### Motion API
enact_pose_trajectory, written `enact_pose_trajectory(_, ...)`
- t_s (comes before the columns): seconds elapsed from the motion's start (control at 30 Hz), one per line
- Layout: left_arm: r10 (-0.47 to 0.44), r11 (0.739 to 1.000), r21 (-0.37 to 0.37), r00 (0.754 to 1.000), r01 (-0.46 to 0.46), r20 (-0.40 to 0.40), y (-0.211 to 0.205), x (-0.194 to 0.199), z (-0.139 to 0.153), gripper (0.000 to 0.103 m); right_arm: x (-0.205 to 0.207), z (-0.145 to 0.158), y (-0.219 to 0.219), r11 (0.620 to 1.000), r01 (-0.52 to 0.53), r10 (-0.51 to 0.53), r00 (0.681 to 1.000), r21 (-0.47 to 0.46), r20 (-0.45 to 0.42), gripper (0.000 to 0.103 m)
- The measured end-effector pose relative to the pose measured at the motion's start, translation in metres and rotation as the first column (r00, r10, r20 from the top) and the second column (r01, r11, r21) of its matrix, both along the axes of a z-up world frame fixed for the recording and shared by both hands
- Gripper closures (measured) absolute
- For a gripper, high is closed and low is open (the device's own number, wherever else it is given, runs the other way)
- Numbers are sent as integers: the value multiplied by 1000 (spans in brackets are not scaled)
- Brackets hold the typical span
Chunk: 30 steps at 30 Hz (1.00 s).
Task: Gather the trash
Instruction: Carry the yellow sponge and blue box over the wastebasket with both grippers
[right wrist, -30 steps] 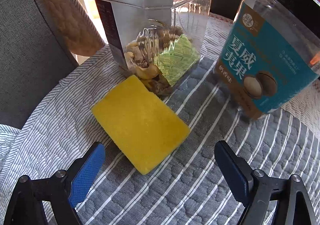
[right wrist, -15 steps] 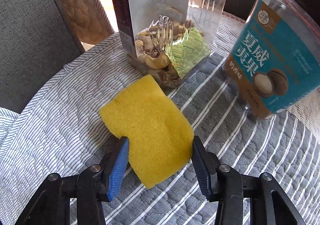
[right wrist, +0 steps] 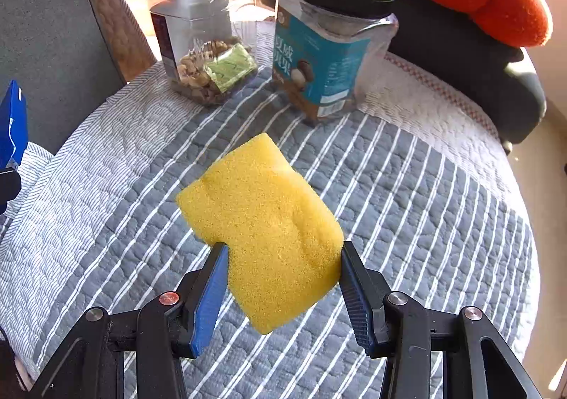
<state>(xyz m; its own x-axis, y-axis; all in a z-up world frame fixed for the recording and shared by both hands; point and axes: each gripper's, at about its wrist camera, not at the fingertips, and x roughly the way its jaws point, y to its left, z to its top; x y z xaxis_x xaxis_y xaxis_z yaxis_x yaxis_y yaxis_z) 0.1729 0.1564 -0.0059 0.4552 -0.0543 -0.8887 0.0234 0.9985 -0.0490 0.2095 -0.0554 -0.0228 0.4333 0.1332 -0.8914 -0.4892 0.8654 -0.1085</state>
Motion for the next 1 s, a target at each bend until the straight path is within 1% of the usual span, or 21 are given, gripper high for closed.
enact_pose_trajectory(0.1,-33,999,-5,999,33,3,-18,2,1,22,-11,6,-23,999,44,-44,999,-10,8,50)
enact_pose_trajectory(0.23,-75,997,3,997,75,-1,-49,4,0,22,-26,12,-63,991,130,-130,992,-14,-1,50)
enact_pose_trajectory(0.4,-132,991,-9,991,133,11,-89,7,4,22,-45,12,-116,963,267,-265,962,23,-57,49)
enact_pose_trajectory(0.5,-174,985,-19,985,174,17,-119,8,4,22,-57,10,-147,938,345,-341,936,41,-91,49)
enact_pose_trajectory(0.6,-214,976,-34,977,214,13,-146,8,2,22,-64,12,-182,901,430,-423,900,58,-103,49)
enact_pose_trajectory(0.7,-253,966,-58,967,253,13,-175,9,1,22,-72,18,-220,848,520,-509,853,103,-116,49)
enact_pose_trajectory(0.83,-297,952,-60,954,299,27,-210,9,0,22,-84,25,-272,765,627,-614,779,146,-124,49)
enact_pose_trajectory(1.0,-351,933,-68,935,354,51,-250,5,-2,22,-102,24,-334,659,736,-725,676,154,-132,49)
